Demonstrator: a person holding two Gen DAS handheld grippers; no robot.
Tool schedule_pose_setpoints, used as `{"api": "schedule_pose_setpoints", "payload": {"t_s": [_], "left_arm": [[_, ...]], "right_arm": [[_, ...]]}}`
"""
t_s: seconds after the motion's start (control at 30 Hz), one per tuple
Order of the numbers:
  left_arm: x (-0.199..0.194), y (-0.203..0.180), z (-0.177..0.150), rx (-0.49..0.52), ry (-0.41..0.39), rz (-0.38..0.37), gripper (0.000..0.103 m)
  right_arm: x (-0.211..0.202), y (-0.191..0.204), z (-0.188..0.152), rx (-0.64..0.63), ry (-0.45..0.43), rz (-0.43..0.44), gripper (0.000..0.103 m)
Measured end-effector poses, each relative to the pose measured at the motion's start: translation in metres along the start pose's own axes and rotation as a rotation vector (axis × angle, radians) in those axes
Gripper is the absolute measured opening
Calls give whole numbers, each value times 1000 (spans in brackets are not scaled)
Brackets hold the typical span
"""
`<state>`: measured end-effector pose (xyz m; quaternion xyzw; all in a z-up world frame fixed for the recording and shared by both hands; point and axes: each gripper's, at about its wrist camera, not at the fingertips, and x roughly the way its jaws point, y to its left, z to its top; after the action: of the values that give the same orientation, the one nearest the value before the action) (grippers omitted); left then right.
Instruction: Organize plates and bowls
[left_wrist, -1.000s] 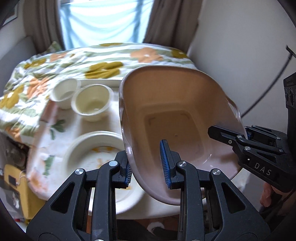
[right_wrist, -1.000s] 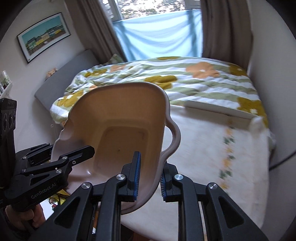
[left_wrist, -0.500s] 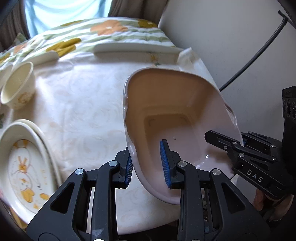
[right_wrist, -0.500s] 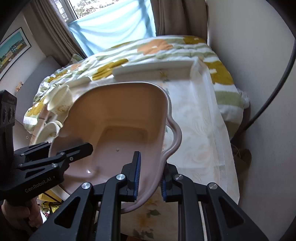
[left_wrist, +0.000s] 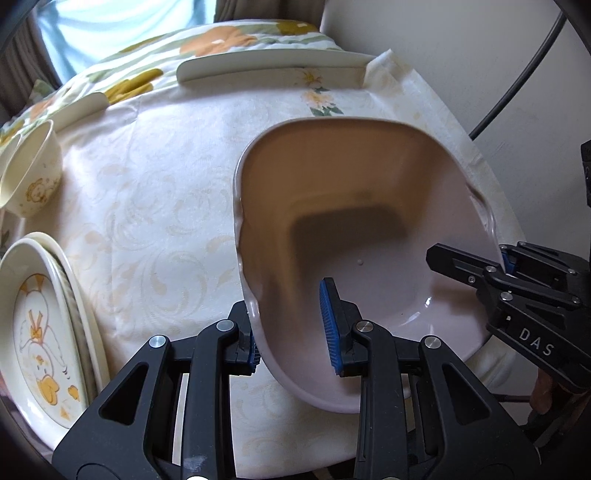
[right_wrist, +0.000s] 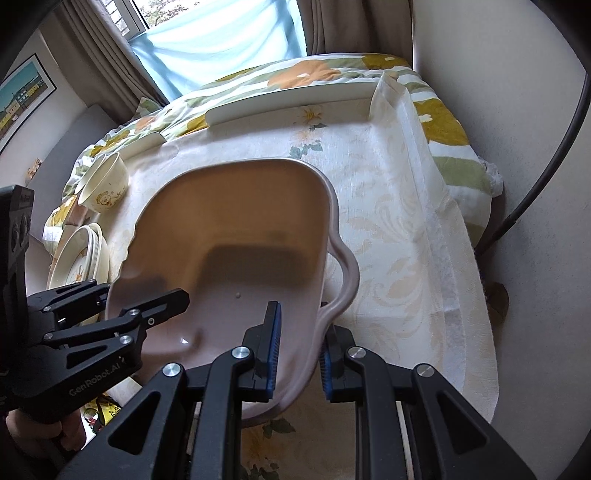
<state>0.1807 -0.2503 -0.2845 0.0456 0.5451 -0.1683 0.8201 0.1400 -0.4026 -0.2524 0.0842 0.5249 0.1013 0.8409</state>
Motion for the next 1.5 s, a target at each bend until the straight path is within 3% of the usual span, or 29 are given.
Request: {"api": "schedule_pose_setpoints", "payload": {"t_s": [0.23, 0.27, 0.37, 0.4, 0.43, 0.7, 0.87, 0.97, 1.03, 1.07, 1.2, 1.33, 1.5], "left_arm": [[9, -1, 2, 13, 33, 12, 27], [10, -2, 2, 12, 36, 14, 33], [8, -2, 2, 13, 17, 17, 86], [5, -3, 2, 17, -1, 24, 88], [4, -3, 3, 21, -5, 26, 88], [-17, -2, 4, 18, -17, 30, 88], [-77, 6, 0, -1, -86, 48, 88], [-128, 22, -4, -46, -163, 57, 88], [-161, 36, -6, -73, -234, 92, 95], [-178, 47, -6, -90, -274, 139, 103], [-205, 92, 4, -170, -313, 232, 103], [-221, 151, 8, -261, -305, 229, 103], [-218, 225, 25, -331, -235, 237, 103]], "right_arm": [[4, -7, 1, 47, 19, 25, 17], [4, -8, 1, 57, 23, 32, 17], [6, -10, 0, 84, 24, 30, 28], [5, -12, 0, 98, 19, 32, 40], [5, -15, 0, 118, 11, 34, 52], [-14, -23, 1, 172, -14, 43, 52], [-57, -10, 11, 135, -71, 20, 52], [-83, 8, 24, 67, -107, 68, 55], [-94, 27, 35, 0, -130, 90, 97], [-97, 38, 41, -32, -142, 110, 103], [-102, 83, 63, -150, -180, 173, 103], [-94, 129, 89, -217, -169, 202, 103], [-72, 180, 120, -273, -130, 194, 103]]}}
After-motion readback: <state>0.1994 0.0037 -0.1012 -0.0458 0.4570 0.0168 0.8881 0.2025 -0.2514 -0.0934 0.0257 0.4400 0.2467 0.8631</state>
